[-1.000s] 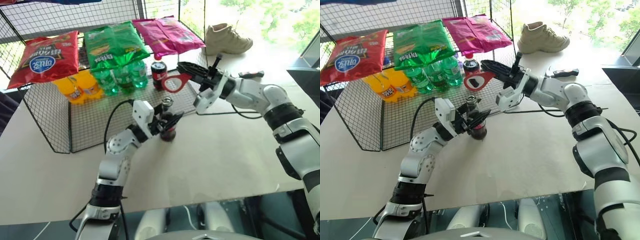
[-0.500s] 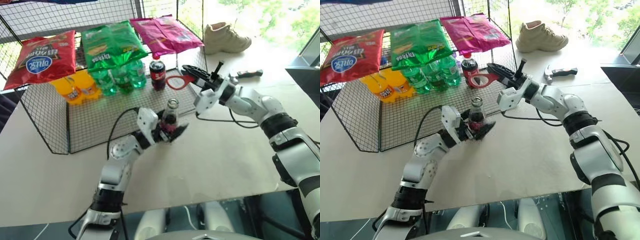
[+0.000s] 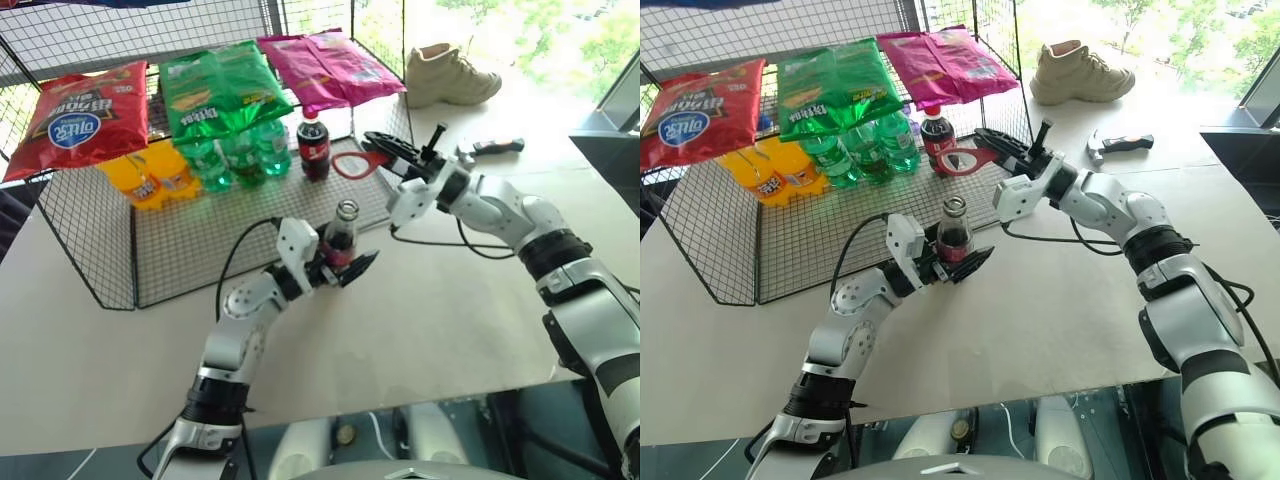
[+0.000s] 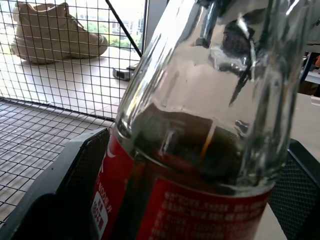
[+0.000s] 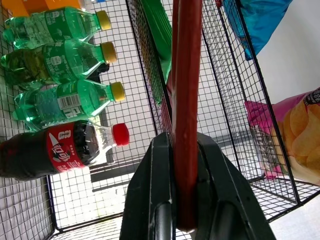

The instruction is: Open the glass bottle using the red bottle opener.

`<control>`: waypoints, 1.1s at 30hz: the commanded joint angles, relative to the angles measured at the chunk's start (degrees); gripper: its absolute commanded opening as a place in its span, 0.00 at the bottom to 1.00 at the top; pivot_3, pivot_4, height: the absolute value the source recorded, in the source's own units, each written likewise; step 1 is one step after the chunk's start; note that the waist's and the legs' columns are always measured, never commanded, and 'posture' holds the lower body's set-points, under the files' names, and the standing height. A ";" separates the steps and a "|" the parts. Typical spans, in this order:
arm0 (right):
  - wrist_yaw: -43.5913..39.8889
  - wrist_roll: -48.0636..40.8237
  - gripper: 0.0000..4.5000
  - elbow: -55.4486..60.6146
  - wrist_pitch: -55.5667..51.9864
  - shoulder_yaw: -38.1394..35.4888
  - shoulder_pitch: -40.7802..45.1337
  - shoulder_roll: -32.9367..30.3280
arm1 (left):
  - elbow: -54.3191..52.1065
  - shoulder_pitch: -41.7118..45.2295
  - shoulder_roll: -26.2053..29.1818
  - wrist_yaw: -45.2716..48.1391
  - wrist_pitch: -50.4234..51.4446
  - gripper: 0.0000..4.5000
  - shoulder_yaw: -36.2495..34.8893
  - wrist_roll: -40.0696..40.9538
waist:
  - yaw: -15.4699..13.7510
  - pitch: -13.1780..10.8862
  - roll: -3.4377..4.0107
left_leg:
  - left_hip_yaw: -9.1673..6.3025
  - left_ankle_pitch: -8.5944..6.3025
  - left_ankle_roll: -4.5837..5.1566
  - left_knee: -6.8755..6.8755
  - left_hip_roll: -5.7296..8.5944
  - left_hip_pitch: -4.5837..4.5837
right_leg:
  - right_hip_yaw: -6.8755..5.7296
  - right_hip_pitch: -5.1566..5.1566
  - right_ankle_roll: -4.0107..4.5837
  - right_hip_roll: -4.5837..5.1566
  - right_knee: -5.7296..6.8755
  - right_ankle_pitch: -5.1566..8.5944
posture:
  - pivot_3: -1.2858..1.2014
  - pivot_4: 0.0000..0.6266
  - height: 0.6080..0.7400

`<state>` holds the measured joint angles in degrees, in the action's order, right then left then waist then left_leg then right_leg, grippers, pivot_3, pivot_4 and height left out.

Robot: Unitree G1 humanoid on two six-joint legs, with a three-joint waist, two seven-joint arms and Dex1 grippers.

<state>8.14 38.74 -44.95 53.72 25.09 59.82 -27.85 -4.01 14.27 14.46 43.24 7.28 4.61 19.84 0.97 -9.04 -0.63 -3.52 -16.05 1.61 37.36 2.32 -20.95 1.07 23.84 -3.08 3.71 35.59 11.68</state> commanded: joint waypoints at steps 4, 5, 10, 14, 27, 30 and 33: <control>-0.12 -1.77 0.00 2.00 -0.47 -2.59 -0.20 0.19 | -3.12 -0.90 0.86 -0.14 -0.64 0.99 -0.78 0.69 | 0.00 0.00 0.00 | 0.00 0.00 0.00 0.00 0.00 0.00 | 0.01 0.00 0.00 0.00 0.00 0.00 | 0.52 0.24 1.00; -0.19 -1.82 0.00 2.00 -0.53 -2.67 -0.33 0.25 | -3.21 -0.96 0.96 -0.31 -0.75 0.99 -0.98 0.70 | -0.01 0.00 0.00 | 0.00 0.00 0.00 0.00 0.00 0.00 | 0.01 0.01 0.00 0.00 0.00 0.00 | 0.52 0.24 1.00; -0.31 -2.03 0.00 2.03 -0.82 -2.79 -0.79 0.60 | -3.47 -1.11 1.25 -0.75 -0.83 0.99 -1.44 0.86 | 0.01 0.00 0.00 | 0.01 0.00 0.00 0.00 0.00 0.00 | 0.01 0.01 0.00 0.00 0.00 0.00 | 0.52 0.24 1.00; -0.51 -2.47 0.00 2.21 -1.20 -3.00 -1.08 0.92 | -3.72 -1.39 1.46 -0.92 -0.85 0.99 -1.57 0.88 | 0.02 0.00 0.00 | 0.02 0.00 0.00 -0.01 0.00 -0.01 | 0.02 0.03 0.00 0.00 0.00 0.00 | 0.52 0.24 1.00; -1.13 -3.05 0.00 2.88 -2.16 -3.79 -2.25 1.23 | -3.43 -1.29 1.42 -1.86 -1.80 0.99 -1.72 0.23 | 0.03 0.00 0.00 | 0.04 0.00 0.00 -0.01 0.00 -0.02 | 0.03 0.05 0.00 0.00 0.01 0.00 | 0.52 0.24 1.00; -1.23 -3.18 0.00 3.07 -2.35 -3.86 -2.38 1.29 | -3.30 -1.13 1.42 -2.07 -2.04 0.99 -1.82 0.26 | 0.02 0.00 0.00 | 0.04 0.00 0.00 0.00 0.00 -0.02 | 0.03 0.05 0.00 0.00 0.01 0.00 | 0.52 0.24 1.00; -1.22 -3.26 0.00 2.82 -2.52 -3.82 -2.23 1.37 | -3.16 -1.02 1.51 -2.00 -2.05 0.99 -1.92 0.37 | 0.03 0.00 0.00 | 0.04 0.00 0.00 0.00 0.00 -0.01 | 0.03 0.05 0.00 0.00 0.02 0.00 | 0.52 0.24 1.00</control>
<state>6.65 37.05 -43.82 51.37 23.52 57.17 -26.51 -5.14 13.06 15.87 41.22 6.54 3.16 19.86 1.00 -9.04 -0.63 -3.48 -16.05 1.61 37.36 2.32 -20.97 1.10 23.89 -3.09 3.71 35.61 11.68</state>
